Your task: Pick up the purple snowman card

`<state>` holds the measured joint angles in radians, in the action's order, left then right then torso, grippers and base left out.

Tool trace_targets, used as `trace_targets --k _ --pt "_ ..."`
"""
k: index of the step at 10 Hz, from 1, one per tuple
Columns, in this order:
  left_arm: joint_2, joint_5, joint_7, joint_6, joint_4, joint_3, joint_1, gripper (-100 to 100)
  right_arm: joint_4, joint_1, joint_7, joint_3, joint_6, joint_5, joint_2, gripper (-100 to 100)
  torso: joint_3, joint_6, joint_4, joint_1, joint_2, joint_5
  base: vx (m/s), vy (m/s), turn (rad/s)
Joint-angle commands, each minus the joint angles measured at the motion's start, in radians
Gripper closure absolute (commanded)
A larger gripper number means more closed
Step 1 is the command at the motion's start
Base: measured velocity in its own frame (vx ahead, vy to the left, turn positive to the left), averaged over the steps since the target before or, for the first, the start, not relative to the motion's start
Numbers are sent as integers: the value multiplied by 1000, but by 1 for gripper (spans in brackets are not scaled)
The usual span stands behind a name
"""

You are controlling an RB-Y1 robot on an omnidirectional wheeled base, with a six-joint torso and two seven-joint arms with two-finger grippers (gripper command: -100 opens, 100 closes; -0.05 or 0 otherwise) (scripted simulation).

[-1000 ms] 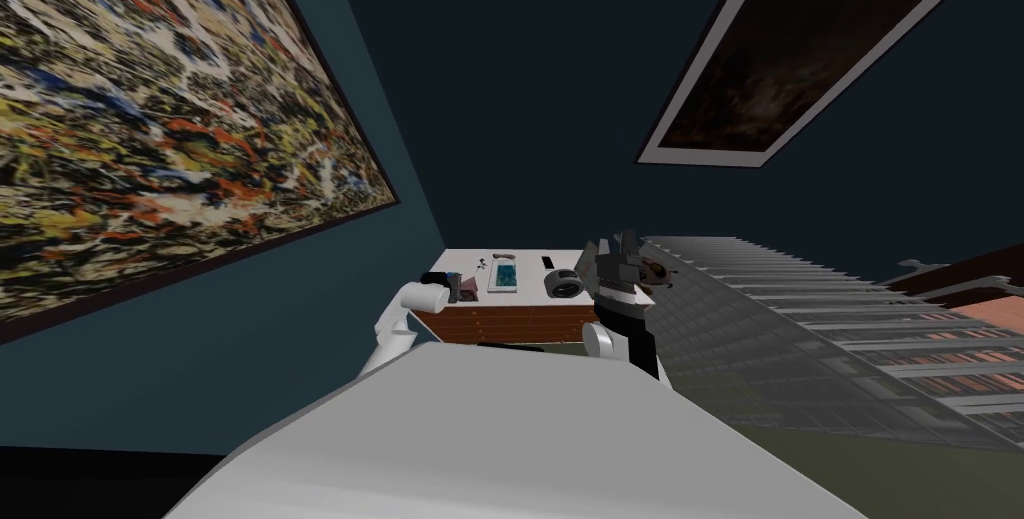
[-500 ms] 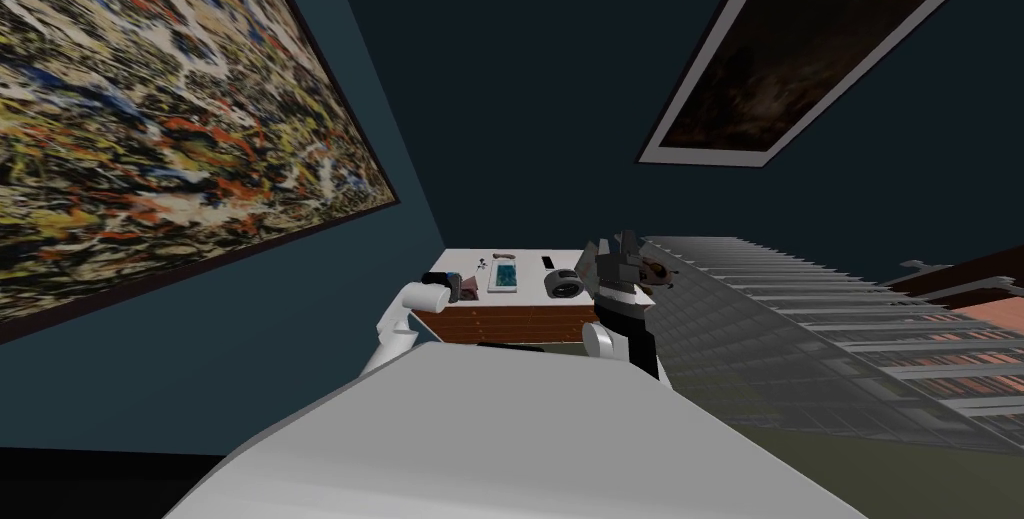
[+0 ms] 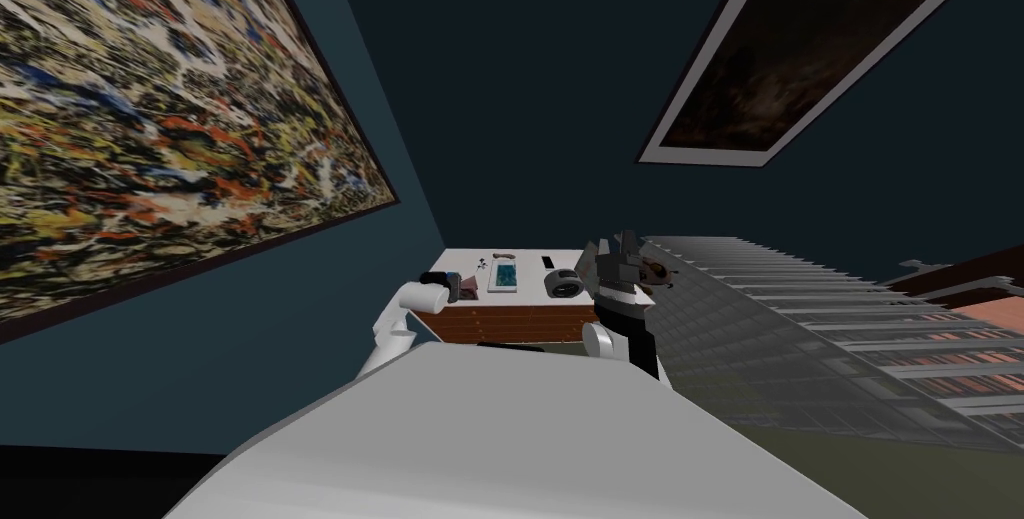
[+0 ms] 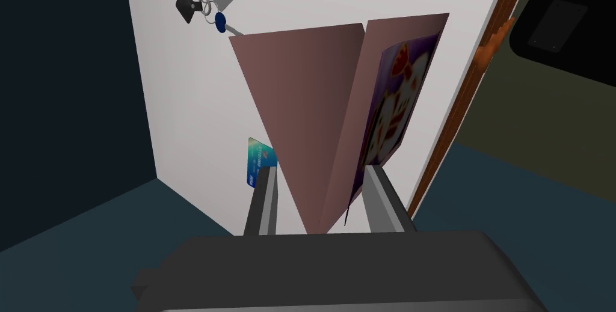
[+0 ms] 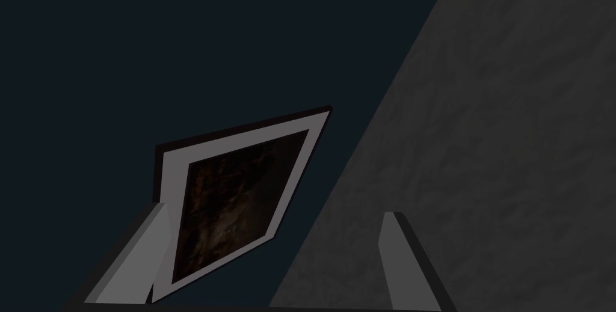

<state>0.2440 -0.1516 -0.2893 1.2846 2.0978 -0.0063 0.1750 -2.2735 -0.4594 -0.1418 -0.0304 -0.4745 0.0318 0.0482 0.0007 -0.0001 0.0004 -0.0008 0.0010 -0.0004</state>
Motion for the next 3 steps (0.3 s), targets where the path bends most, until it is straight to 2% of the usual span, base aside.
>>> trace_targets --k 1,2,3 --pt "3 -2 -6 28 31 -1 6 100 0 0 0 0 0 0 0 0 0 0 0 0 0 0 -13 1 5" --pt "1 2 -4 18 20 -2 2 100 0 0 0 0 0 0 0 0 0 0 0 0 0 0 -6 0 0" --pt "1 2 -5 22 22 -3 2 0 0 0 0 0 0 0 0 0 0 0 0 0 0 0 0 0 0"
